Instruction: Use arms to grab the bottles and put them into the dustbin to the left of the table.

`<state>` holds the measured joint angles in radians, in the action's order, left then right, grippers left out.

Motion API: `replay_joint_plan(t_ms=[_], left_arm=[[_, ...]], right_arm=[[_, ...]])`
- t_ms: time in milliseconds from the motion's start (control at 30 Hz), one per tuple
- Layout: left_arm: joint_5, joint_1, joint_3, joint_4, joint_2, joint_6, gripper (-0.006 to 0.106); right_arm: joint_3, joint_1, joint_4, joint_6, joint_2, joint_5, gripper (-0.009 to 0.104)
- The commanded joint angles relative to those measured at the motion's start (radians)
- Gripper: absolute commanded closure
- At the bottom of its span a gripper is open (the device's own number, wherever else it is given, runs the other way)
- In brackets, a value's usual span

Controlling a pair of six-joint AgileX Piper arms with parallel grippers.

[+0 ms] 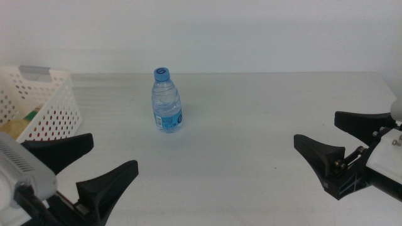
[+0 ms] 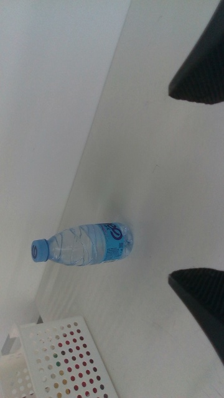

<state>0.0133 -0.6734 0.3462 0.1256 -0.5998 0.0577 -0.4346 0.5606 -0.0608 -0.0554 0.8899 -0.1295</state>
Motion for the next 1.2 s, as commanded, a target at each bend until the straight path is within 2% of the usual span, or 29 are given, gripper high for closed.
replay_joint_plan(t_ms=[0, 200, 300, 500, 767, 1000, 1167], left_arm=[[0.110, 0.001, 0.027, 0.011, 0.003, -0.014, 0.010], [0.165, 0.002, 0.027, 0.017, 0.001, -0.005, 0.010], [0.219, 0.002, 0.027, 0.012, -0.024, 0.069, 0.010], [0.300, 0.005, 0.049, 0.076, -0.125, 0.089, 0.010], [0.312, 0.119, 0.111, 0.075, -0.263, 0.134, 0.010], [0.325, 0.205, 0.123, 0.042, -0.323, 0.134, 0.010], [0.379, 0.218, 0.118, -0.004, -0.391, 0.116, 0.010]], right_arm=[[-0.023, 0.005, 0.001, -0.009, -0.010, -0.080, 0.026], [-0.023, 0.005, 0.001, -0.009, -0.010, -0.080, 0.026], [-0.023, 0.005, 0.001, -0.009, -0.010, -0.080, 0.026], [-0.023, 0.005, 0.001, -0.009, -0.010, -0.079, 0.026], [-0.023, 0.005, 0.001, -0.008, -0.010, -0.079, 0.026], [-0.023, 0.005, 0.001, -0.008, -0.010, -0.079, 0.026], [-0.023, 0.005, 0.001, -0.008, -0.010, -0.079, 0.026]])
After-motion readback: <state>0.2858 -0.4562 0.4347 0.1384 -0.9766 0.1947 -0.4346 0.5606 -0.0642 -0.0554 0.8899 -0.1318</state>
